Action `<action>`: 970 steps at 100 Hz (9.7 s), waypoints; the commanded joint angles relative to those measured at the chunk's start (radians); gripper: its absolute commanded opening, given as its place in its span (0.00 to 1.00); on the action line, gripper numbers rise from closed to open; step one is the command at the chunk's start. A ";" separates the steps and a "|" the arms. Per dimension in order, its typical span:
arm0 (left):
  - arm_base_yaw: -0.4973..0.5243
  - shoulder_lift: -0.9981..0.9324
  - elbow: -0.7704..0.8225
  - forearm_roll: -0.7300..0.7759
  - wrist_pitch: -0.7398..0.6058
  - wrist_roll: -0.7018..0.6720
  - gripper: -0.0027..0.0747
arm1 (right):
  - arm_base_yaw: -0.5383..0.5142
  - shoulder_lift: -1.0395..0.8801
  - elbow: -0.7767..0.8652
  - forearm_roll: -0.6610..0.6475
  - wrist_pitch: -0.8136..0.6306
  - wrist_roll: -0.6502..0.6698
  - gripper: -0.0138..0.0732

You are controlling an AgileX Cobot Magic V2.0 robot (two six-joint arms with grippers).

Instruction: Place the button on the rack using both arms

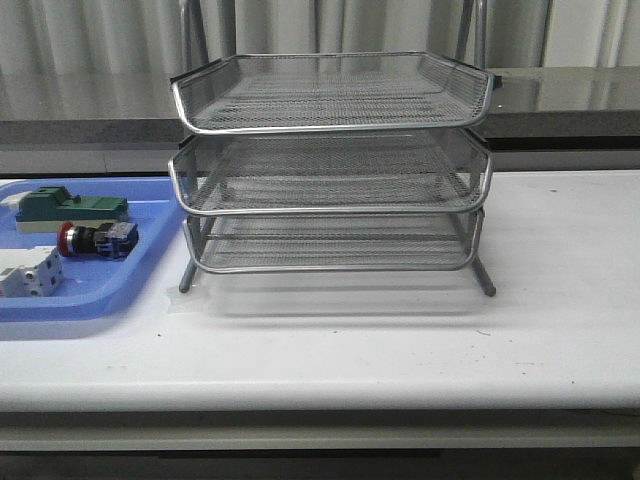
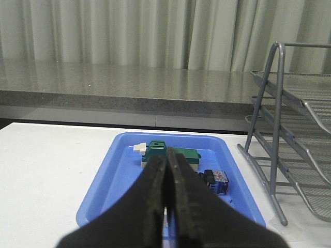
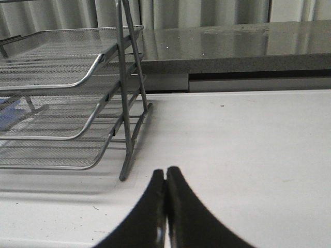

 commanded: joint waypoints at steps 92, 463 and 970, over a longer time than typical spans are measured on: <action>0.001 -0.034 0.046 -0.007 -0.088 -0.013 0.01 | 0.002 0.497 -0.620 0.113 0.538 -0.001 0.09; 0.001 -0.034 0.046 -0.007 -0.088 -0.013 0.01 | 0.009 1.290 -0.466 1.375 0.386 -0.925 0.64; 0.001 1.381 -1.293 -0.031 0.774 0.311 0.86 | -0.057 0.495 -0.807 0.059 0.836 -0.064 0.08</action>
